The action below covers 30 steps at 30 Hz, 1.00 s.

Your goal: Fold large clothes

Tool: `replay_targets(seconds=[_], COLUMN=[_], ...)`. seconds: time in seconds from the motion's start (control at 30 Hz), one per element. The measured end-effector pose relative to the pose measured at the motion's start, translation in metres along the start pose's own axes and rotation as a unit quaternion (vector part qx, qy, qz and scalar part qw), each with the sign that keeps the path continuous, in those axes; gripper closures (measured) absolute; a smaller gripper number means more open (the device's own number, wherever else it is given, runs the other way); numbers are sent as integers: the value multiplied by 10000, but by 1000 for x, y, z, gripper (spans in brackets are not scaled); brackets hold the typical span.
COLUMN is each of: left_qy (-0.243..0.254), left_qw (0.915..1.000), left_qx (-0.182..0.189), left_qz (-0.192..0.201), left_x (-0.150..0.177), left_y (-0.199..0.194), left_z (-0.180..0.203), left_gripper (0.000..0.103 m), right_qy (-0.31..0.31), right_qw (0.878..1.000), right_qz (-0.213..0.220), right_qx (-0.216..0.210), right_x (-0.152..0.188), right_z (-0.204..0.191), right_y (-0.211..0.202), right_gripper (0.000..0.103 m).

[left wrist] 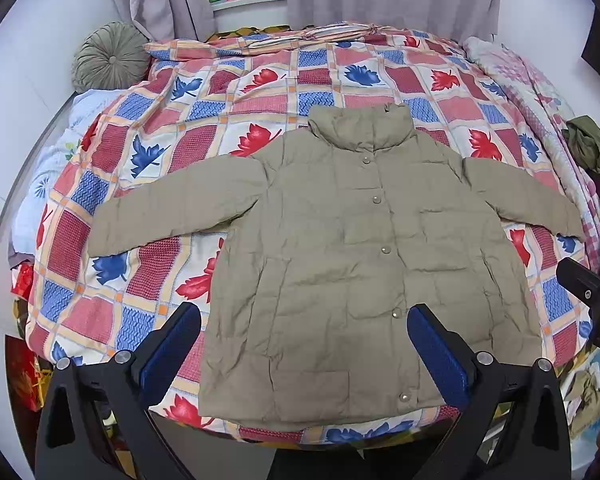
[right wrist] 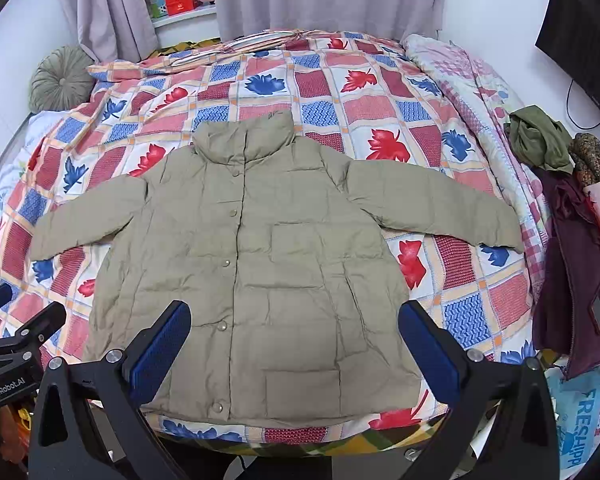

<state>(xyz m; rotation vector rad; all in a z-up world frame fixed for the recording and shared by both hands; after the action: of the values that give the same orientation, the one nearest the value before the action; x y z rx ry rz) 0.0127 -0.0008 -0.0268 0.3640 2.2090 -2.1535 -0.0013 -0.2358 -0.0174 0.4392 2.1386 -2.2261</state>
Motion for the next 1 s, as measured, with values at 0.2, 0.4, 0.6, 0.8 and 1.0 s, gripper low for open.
replay_targets(seconds=[0.2, 0.4, 0.6, 0.8, 1.0], left_qy=[-6, 6, -2, 3, -1], left_qw=[10000, 10000, 10000, 10000, 10000], left_qx=[3, 5, 5, 7, 9], left_qz=[-5, 11, 6, 11, 6], left_x=[1, 1, 1, 2, 2], left_y=[0, 1, 0, 1, 1], left_z=[0, 0, -1, -1, -1], left_gripper=[0, 0, 0, 0, 0], right_qy=[-14, -14, -15, -21, -27], right_qw=[10000, 10000, 10000, 10000, 10000], right_qz=[7, 16, 16, 17, 16], right_qx=[10, 15, 31, 32, 32], right_x=[1, 2, 1, 1, 0], right_z=[-1, -2, -2, -2, -2], right_y=[0, 0, 0, 0, 0], right_gripper=[0, 0, 0, 0, 0])
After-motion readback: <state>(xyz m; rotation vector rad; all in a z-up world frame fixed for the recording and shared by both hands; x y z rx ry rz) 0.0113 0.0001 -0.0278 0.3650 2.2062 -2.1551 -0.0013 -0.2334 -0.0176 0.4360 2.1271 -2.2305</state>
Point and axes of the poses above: each gripper's, at about its wrist camera, not at the fingertips, and y roughly the way its jaws point, z to its right, x to its underside, the point moved 4 cm from there along y, roughly the way its jaws point, and after that the axes turned 14 degrees about -z, right-handed, at the moved point
